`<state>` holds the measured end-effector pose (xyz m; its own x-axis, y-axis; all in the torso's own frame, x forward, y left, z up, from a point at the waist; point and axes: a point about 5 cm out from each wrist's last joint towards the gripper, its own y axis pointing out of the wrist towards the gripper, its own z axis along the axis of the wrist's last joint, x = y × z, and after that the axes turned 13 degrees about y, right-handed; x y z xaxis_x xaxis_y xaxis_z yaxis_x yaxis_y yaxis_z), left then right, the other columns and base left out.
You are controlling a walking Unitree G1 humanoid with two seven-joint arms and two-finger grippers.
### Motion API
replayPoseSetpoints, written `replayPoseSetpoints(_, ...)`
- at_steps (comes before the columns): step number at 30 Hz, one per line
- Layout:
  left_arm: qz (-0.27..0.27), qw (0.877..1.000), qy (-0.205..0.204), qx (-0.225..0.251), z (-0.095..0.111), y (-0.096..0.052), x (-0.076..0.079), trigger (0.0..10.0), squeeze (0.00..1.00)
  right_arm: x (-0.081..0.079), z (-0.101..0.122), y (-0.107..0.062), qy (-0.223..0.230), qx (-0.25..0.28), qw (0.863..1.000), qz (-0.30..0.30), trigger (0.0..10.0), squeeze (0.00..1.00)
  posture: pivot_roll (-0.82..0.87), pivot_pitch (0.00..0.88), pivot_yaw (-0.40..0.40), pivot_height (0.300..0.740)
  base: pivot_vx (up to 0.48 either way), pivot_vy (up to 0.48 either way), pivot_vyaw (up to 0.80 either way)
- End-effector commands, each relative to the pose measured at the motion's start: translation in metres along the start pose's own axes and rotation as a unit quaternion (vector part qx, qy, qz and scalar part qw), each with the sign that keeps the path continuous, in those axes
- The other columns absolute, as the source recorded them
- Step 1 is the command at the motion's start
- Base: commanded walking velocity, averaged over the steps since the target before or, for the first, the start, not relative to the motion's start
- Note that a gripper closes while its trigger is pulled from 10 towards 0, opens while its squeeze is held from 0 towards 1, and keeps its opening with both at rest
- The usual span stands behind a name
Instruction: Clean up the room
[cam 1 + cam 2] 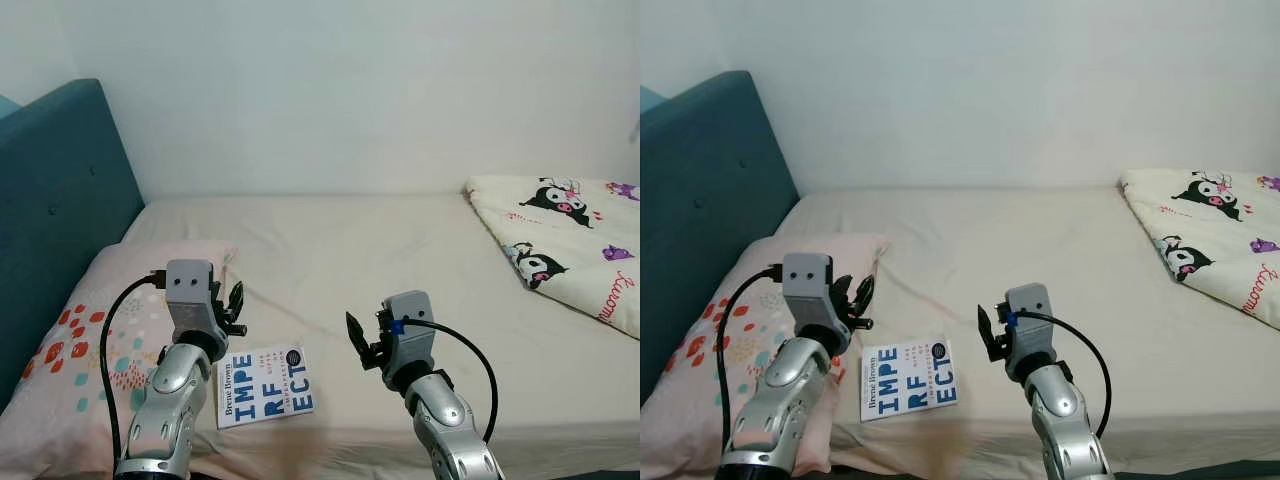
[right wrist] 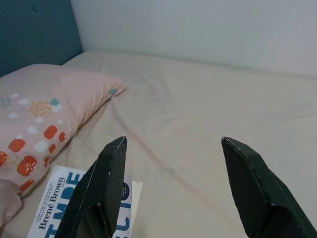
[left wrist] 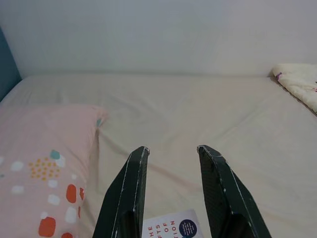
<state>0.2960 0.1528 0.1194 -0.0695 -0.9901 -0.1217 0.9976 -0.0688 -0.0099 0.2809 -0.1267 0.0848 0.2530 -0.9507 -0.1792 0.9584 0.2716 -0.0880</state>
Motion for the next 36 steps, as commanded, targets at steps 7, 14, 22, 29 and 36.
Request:
replayPoseSetpoints(7,-0.009,1.000,-0.003,-0.009,0.0005,0.0023,0.0029,10.0,0.00,-0.0023,-0.0005,-0.0010,0.005,-0.003,1.000,0.007,10.0,0.00,0.00,0.000,-0.026,0.740,0.000,-0.463,0.00)
replayPoseSetpoints(14,-0.010,1.000,-0.004,-0.011,-0.0002,0.0028,0.0036,10.0,0.00,-0.0025,-0.0009,-0.0017,0.006,-0.003,1.000,0.006,10.0,0.00,0.00,0.000,-0.023,0.740,0.000,-0.480,0.00)
replayPoseSetpoints(22,-0.007,1.000,-0.005,-0.016,-0.0004,0.0033,0.0026,10.0,0.00,-0.0026,-0.0008,-0.0023,0.012,-0.003,1.000,0.006,10.0,0.00,0.00,0.000,-0.022,0.740,0.000,-0.480,0.00)
replayPoseSetpoints(29,-0.006,1.000,-0.004,-0.017,-0.0008,0.0023,0.0018,10.0,0.00,-0.0026,-0.0013,-0.0033,0.015,-0.004,1.000,0.006,10.0,0.00,0.00,0.000,-0.020,0.740,0.000,-0.480,0.00)
replayPoseSetpoints(36,-0.008,1.000,0.001,-0.020,-0.0012,0.0022,0.0018,10.0,0.00,-0.0017,0.0002,-0.0038,0.001,-0.005,1.000,0.001,10.0,0.00,0.00,0.000,-0.014,0.740,0.000,-0.480,0.00)
